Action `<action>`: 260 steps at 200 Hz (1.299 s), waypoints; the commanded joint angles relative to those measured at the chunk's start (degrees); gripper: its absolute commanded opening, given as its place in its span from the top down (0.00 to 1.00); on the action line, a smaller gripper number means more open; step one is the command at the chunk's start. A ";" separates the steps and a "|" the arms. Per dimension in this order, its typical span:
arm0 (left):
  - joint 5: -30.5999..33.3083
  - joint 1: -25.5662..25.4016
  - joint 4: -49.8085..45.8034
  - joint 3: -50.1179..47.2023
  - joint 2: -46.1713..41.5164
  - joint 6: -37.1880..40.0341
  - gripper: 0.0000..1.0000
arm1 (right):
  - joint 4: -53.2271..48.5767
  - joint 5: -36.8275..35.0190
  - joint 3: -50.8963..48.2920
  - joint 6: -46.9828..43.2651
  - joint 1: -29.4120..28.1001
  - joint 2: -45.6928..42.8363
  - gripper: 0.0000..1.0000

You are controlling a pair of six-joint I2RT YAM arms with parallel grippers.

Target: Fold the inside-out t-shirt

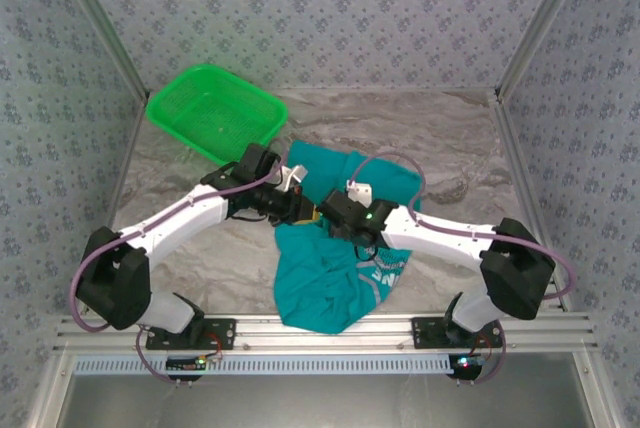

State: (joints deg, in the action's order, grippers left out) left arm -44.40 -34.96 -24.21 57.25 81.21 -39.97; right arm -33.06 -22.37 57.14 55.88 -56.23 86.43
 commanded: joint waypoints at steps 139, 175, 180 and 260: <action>8.14 -0.50 -9.54 5.58 1.02 12.52 1.00 | -7.40 2.42 -7.80 2.64 -0.27 -14.74 0.97; 11.60 -0.20 -9.13 5.56 2.01 13.36 1.00 | -1.61 10.34 -9.97 -2.27 -0.24 -16.82 0.92; 12.42 0.04 -9.00 5.37 1.99 13.34 1.00 | 0.85 11.85 -10.55 -3.72 -0.28 -17.15 0.91; 16.48 2.66 -3.51 2.57 1.91 12.76 1.00 | 11.17 31.16 -20.22 -25.67 -1.27 -17.61 0.65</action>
State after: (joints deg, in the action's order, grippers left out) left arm -29.26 -32.80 -31.07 60.86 82.83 -28.08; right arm -21.74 0.01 36.62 39.75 -57.60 68.90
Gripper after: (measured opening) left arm 0.057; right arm 0.335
